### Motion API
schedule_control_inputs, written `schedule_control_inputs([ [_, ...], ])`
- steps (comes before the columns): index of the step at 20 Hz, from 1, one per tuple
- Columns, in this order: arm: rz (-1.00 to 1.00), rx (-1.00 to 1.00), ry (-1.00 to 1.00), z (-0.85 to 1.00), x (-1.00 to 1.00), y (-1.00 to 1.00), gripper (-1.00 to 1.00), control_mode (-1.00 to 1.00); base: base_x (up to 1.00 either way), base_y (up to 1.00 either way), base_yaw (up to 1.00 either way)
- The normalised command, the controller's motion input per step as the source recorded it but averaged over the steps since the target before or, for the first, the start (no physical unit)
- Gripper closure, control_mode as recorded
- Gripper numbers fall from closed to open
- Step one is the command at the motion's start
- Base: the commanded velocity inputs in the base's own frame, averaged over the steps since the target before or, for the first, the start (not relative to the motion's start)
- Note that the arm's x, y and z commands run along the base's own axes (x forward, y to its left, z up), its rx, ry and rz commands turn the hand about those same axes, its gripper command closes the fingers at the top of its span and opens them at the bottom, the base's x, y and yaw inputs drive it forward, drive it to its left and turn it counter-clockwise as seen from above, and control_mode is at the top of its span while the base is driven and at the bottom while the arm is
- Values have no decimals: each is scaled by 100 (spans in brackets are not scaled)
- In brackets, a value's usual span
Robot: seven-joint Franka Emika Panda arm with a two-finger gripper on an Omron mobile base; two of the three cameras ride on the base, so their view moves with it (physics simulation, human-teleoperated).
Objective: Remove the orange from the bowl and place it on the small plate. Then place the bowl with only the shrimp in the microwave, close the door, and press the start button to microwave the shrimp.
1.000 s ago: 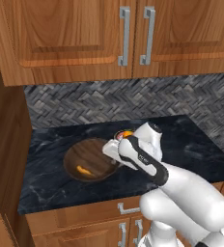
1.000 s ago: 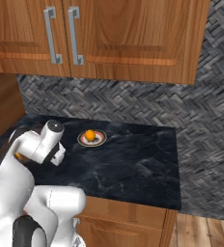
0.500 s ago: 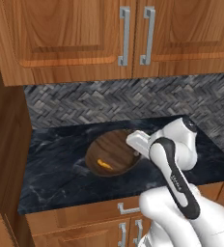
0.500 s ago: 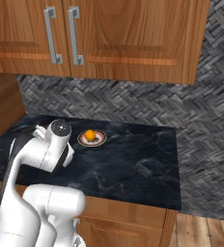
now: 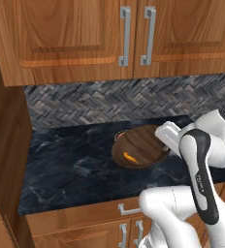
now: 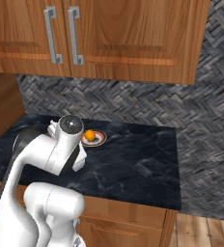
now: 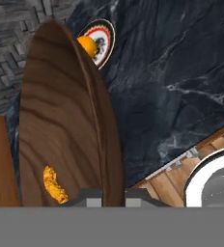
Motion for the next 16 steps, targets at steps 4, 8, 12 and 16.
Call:
schedule_control_inputs([
  [4,-12,4,-2,0,-64,-13,100,-100,0,0,0],
  [8,-4,8,-3,0,-51,7,100,-100,0,0,0],
  [12,0,9,-8,5,-14,-1,100,-100,0,0,0],
  [16,0,0,1,-4,1,-1,100,-100,0,0,0],
])
